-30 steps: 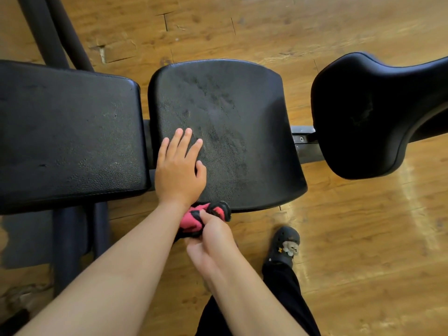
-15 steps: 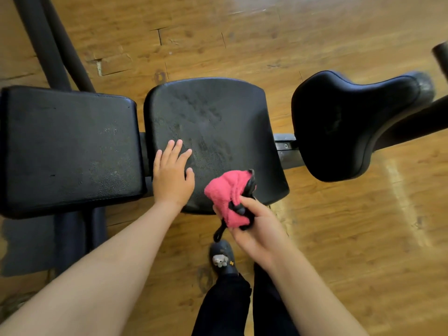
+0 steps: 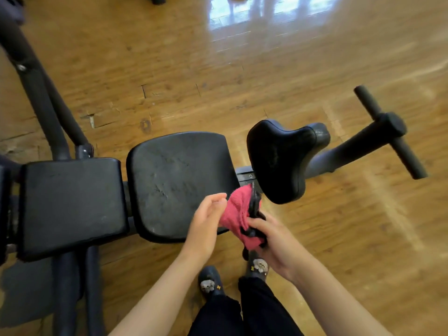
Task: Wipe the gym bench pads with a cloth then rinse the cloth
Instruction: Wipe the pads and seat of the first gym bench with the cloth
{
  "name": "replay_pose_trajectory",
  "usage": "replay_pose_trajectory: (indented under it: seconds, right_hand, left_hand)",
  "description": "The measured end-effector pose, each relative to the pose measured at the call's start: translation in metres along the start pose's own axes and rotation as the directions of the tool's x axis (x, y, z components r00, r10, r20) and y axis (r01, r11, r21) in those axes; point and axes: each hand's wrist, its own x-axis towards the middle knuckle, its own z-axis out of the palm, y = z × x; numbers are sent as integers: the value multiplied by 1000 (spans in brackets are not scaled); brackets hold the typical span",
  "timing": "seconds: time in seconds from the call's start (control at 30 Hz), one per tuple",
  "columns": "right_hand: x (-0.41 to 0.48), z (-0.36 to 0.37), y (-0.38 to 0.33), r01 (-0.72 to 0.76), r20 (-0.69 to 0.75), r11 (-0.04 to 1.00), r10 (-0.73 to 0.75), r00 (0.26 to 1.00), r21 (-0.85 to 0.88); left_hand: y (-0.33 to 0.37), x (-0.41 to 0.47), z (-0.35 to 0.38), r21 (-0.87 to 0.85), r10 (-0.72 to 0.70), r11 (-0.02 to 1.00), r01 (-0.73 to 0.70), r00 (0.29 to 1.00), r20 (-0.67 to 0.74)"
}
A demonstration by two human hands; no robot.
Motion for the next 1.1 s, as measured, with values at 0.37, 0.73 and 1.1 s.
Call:
replay_pose_trajectory:
  seconds: [0.37,0.73,1.1]
  right_hand:
    - [-57,-79,-61,94,-53,986,-102,993,-140]
    - [-54,-108,-83,134,-105,987,-142,984,-84]
    - [-9,-106,-99,127,-357,984,-164,920,-125]
  left_hand:
    - [57,1,97,168,-6,985,-27,982,189]
    - [73,17,137,256,12,963,-85,961,276]
    - [93,85,140,405,-34,895,-187,877,479]
